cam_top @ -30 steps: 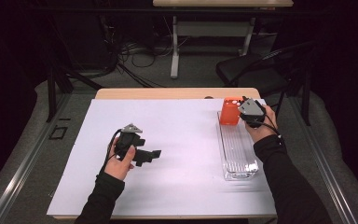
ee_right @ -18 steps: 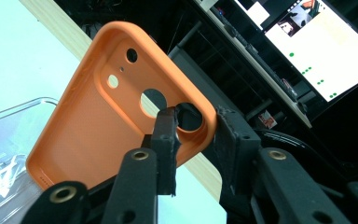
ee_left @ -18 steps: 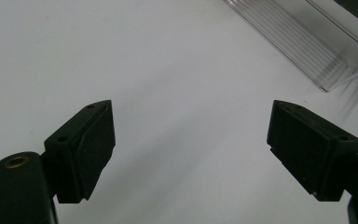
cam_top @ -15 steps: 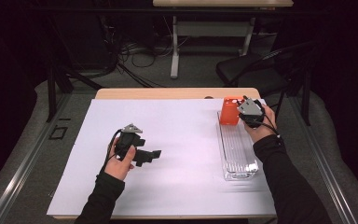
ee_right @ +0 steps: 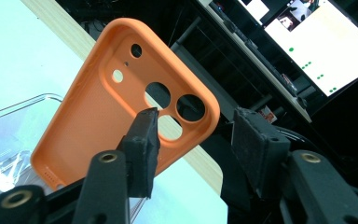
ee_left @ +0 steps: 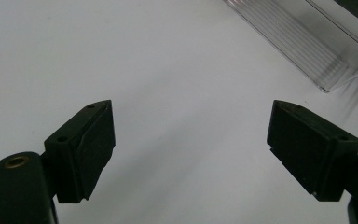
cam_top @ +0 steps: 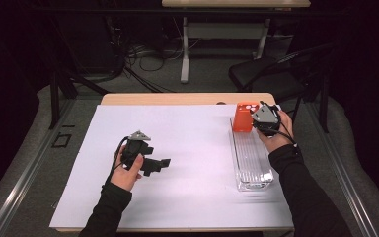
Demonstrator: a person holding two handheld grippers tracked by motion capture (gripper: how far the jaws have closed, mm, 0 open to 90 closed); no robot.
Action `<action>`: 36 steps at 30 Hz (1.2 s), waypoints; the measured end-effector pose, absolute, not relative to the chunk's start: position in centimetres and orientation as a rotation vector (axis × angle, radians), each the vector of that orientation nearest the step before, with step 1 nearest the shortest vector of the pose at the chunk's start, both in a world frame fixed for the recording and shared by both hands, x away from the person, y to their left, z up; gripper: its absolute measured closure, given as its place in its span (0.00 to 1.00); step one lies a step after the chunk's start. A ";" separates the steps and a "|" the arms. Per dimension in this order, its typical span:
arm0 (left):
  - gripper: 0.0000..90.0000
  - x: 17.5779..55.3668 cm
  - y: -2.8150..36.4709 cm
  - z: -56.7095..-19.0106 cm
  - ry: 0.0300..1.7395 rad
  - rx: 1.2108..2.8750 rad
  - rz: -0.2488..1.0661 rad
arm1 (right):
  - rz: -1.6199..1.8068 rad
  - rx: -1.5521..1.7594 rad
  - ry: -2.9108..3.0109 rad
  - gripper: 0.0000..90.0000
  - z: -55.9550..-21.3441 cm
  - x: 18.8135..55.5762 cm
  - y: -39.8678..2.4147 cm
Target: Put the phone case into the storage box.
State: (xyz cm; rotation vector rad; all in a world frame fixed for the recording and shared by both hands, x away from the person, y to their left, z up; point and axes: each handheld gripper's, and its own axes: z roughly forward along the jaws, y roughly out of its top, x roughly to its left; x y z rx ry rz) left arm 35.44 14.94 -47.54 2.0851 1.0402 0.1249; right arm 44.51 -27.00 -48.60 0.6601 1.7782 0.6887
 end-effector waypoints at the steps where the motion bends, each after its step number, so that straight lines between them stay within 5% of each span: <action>1: 0.17 35.4 14.9 -47.5 1.039 2.085 0.125 | 0.686 0.665 1.781 0.53 -48.6 44.4 -27.0; 12: 0.17 35.4 14.8 -47.3 1.031 2.083 0.130 | 0.707 0.737 1.766 0.49 -47.8 42.4 -26.5; 36: 0.17 35.4 14.9 -47.3 1.029 2.079 0.125 | 0.754 0.799 1.741 0.22 -46.3 40.1 -24.7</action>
